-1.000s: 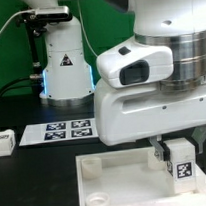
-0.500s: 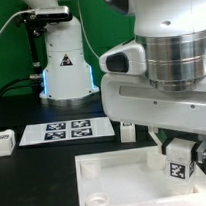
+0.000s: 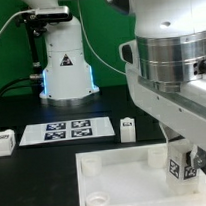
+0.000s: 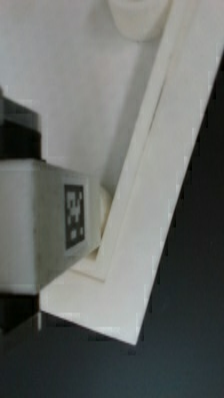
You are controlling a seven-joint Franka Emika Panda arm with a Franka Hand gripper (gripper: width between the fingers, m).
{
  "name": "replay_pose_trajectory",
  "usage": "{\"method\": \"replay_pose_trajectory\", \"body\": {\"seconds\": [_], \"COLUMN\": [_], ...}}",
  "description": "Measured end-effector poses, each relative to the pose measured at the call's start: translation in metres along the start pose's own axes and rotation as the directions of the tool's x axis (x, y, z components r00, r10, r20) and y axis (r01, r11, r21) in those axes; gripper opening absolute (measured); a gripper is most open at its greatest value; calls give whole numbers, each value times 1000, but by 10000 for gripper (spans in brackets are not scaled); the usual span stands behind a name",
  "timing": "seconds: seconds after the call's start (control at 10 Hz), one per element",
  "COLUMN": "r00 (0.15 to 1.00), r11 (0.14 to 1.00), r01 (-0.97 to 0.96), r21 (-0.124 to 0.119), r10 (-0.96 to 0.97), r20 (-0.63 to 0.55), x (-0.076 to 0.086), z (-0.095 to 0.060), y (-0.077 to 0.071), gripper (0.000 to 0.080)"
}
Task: Assemble one leg
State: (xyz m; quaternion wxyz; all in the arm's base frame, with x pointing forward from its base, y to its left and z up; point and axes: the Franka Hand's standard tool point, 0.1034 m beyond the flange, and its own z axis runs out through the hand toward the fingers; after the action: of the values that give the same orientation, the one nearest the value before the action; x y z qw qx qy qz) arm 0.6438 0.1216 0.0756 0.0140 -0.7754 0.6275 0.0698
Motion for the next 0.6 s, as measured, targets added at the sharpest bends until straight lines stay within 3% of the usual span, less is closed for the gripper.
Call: {"method": "replay_pose_trajectory", "body": {"seconds": [0.2, 0.3, 0.4, 0.5, 0.6], "r00": [1000, 999, 997, 972, 931], "r11": [1000, 999, 997, 972, 931], "r01": [19, 45, 80, 235, 364], "r21": [-1, -2, -2, -2, -6], "r10": [-19, -45, -80, -235, -364], "r20": [0, 0, -1, -2, 1], "x": [0, 0, 0, 1, 1], "z": [0, 1, 1, 2, 1], "y": [0, 0, 0, 0, 1], "gripper": [291, 367, 503, 503, 622]}}
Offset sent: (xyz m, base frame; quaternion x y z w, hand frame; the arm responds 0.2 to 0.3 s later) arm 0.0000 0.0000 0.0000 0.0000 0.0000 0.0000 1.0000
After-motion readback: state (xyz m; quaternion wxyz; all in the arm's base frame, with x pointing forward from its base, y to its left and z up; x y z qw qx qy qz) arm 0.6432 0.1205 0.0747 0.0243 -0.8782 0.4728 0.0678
